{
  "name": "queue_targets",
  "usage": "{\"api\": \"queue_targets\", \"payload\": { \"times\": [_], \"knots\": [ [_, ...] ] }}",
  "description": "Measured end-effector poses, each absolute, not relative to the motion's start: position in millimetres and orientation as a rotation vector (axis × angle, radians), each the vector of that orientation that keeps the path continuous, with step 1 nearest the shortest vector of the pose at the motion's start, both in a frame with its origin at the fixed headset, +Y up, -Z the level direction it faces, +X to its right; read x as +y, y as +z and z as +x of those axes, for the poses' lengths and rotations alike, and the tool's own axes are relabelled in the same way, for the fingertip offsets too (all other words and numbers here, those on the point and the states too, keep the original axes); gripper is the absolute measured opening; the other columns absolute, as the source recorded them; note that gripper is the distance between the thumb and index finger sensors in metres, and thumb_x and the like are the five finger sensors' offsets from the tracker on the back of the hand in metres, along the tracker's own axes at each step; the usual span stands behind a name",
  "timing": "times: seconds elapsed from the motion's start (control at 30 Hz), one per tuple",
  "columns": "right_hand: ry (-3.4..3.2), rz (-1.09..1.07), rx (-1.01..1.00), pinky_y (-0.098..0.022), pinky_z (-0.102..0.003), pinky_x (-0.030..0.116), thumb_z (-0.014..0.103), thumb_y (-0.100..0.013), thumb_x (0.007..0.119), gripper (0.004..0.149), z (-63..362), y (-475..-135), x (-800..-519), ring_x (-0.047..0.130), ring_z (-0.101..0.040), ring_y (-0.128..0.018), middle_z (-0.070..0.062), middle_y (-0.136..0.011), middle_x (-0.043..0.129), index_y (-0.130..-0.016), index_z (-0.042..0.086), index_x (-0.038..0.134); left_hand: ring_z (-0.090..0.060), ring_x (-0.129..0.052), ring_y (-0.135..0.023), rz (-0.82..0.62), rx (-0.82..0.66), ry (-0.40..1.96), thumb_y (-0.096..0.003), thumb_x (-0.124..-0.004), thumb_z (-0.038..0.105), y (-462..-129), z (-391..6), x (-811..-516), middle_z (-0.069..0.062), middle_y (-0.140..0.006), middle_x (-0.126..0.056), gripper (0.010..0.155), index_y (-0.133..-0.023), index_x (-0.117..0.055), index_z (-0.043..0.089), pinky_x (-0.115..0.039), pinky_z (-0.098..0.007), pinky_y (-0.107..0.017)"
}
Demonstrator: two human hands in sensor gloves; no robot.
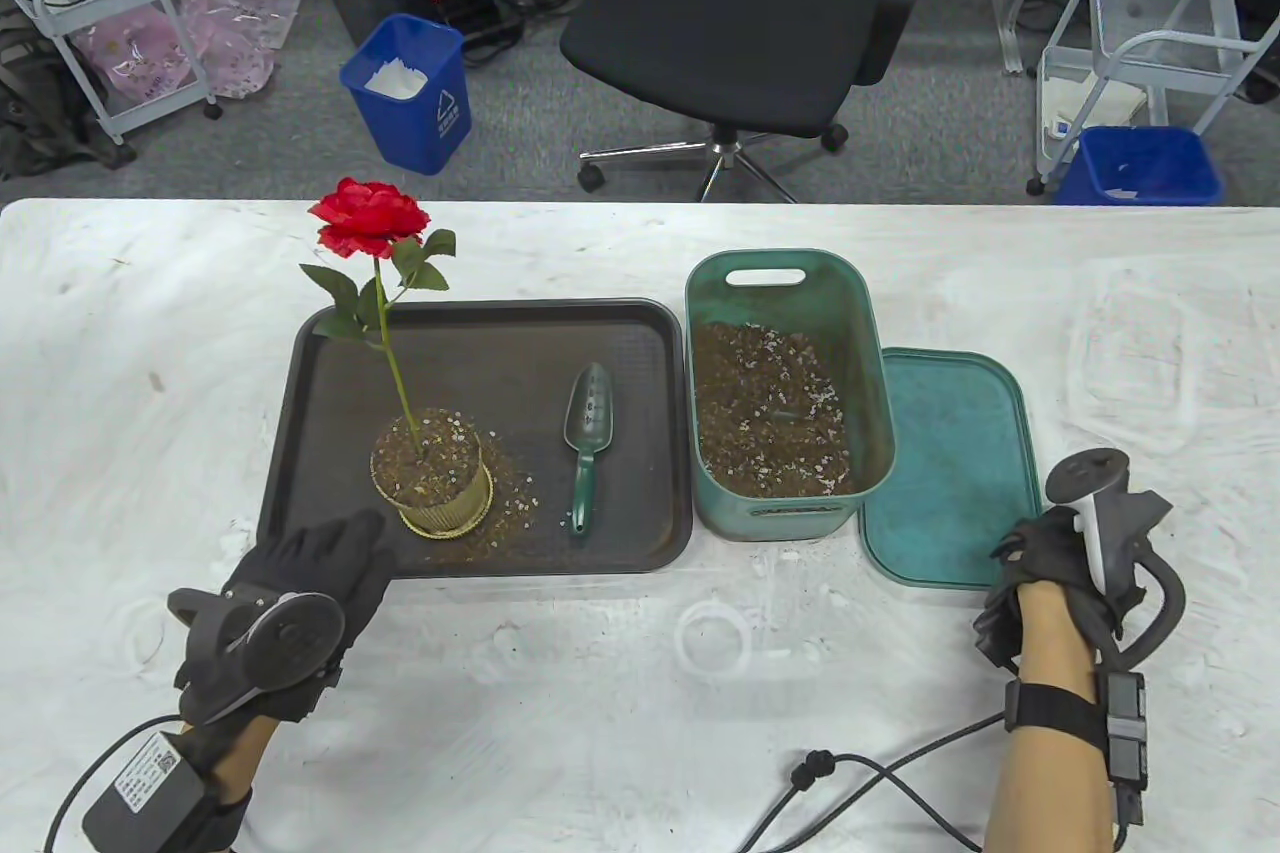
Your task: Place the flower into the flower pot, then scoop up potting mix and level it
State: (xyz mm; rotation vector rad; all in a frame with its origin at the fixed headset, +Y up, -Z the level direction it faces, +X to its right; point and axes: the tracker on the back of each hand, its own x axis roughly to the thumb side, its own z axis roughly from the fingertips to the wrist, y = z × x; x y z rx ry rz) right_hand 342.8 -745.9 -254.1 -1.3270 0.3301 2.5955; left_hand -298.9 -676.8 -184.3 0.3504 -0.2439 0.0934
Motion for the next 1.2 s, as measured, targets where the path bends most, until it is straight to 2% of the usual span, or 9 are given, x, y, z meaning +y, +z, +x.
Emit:
{"api": "queue_targets", "payload": {
  "times": [0.13, 0.27, 0.37, 0.47, 0.63, 0.73, 0.8, 0.9, 1.2],
  "knots": [
    [2.653, -1.381, 0.297, -0.026, -0.041, 0.089, 0.042, -0.04, 0.085, 0.061, 339.3, -258.8, -751.5, 0.095, -0.032, -0.054, -0.02, -0.092, 0.072, -0.091, 0.013, 0.067, -0.024, -0.114, -0.04, 0.34, -0.235, 0.096, -0.039, -0.082, 0.053, -185.2, -299.5, -677.8, -0.003, -0.069, -0.104, 0.052, -0.08, -0.095, 0.022, -0.094, -0.042, -0.036],
    [2.672, -1.389, 0.237, -0.023, -0.04, 0.089, 0.034, -0.04, 0.086, 0.047, 335.9, -264.5, -751.6, 0.097, -0.031, -0.049, -0.018, -0.086, 0.08, -0.081, 0.013, 0.077, -0.024, -0.114, -0.04, 0.338, -0.233, 0.094, -0.0389, -0.082, 0.053, -185.3, -299.5, -677.4, -0.002, -0.069, -0.104, 0.052, -0.08, -0.095, 0.022, -0.094, -0.042, -0.036],
    [2.691, -1.401, 0.293, -0.023, -0.04, 0.092, 0.034, -0.042, 0.084, 0.045, 333.4, -267.5, -745.7, 0.101, -0.032, -0.05, -0.018, -0.085, 0.084, -0.082, 0.016, 0.076, -0.024, -0.114, -0.04, 0.338, -0.229, 0.098, -0.0389, -0.082, 0.053, -185.5, -300.1, -677.3, -0.002, -0.069, -0.104, 0.052, -0.08, -0.095, 0.022, -0.094, -0.042, -0.036],
    [2.691, -1.371, 0.216, -0.017, -0.04, 0.094, 0.032, -0.043, 0.081, 0.046, 330.8, -267.9, -733.8, 0.108, -0.032, -0.043, -0.015, -0.077, 0.093, -0.085, 0.017, 0.073, -0.024, -0.114, -0.04, 0.337, -0.226, 0.1, -0.039, -0.082, 0.053, -185.8, -300.8, -677.2, -0.002, -0.069, -0.104, 0.052, -0.08, -0.095, 0.022, -0.094, -0.042, -0.036],
    [2.545, -1.239, -0.027, -0.027, -0.047, 0.093, 0.023, -0.041, 0.079, 0.059, 336.1, -263.8, -714.4, 0.104, -0.033, -0.045, -0.013, -0.075, 0.093, -0.096, 0.015, 0.061, -0.024, -0.114, -0.04, 0.342, -0.225, 0.104, -0.039, -0.082, 0.053, -185.9, -301.4, -676.5, -0.002, -0.069, -0.104, 0.052, -0.08, -0.094, 0.022, -0.094, -0.042, -0.036],
    [2.36, -1.157, -0.038, -0.032, -0.05, 0.091, 0.026, -0.036, 0.089, 0.074, 342.7, -262.2, -706.6, 0.101, -0.033, -0.047, -0.013, -0.077, 0.088, -0.099, 0.011, 0.055, -0.024, -0.114, -0.04, 0.349, -0.226, 0.103, -0.0391, -0.082, 0.053, -185.8, -302.0, -676.3, -0.002, -0.069, -0.104, 0.052, -0.08, -0.094, 0.022, -0.094, -0.042, -0.036],
    [2.297, -1.116, -0.002, -0.031, -0.05, 0.092, 0.025, -0.033, 0.093, 0.075, 343.5, -261.8, -700.8, 0.101, -0.031, -0.045, -0.012, -0.074, 0.089, -0.098, 0.01, 0.059, -0.024, -0.114, -0.04, 0.355, -0.226, 0.102, -0.0391, -0.082, 0.053, -185.6, -302.6, -675.8, -0.002, -0.069, -0.104, 0.052, -0.08, -0.094, 0.022, -0.094, -0.042, -0.036],
    [2.247, -1.006, -0.127, -0.026, -0.049, 0.093, 0.021, -0.032, 0.095, 0.056, 341.9, -259.7, -684.3, 0.102, -0.031, -0.041, -0.013, -0.068, 0.092, -0.085, 0.014, 0.079, -0.024, -0.114, -0.04, 0.358, -0.224, 0.105, -0.0391, -0.082, 0.053, -185.5, -303.6, -675.4, -0.002, -0.069, -0.104, 0.052, -0.08, -0.094, 0.022, -0.094, -0.042, -0.036],
    [2.552, -0.732, -0.601, -0.021, -0.047, 0.093, 0.021, -0.034, 0.095, 0.051, 282.0, -244.7, -588.0, 0.102, -0.031, -0.036, -0.013, -0.064, 0.094, -0.082, 0.015, 0.082, -0.024, -0.114, -0.04, 0.363, -0.227, 0.102, -0.0391, -0.082, 0.053, -184.9, -303.5, -675.0, -0.002, -0.069, -0.104, 0.052, -0.08, -0.094, 0.022, -0.094, -0.042, -0.037]
  ]
}}
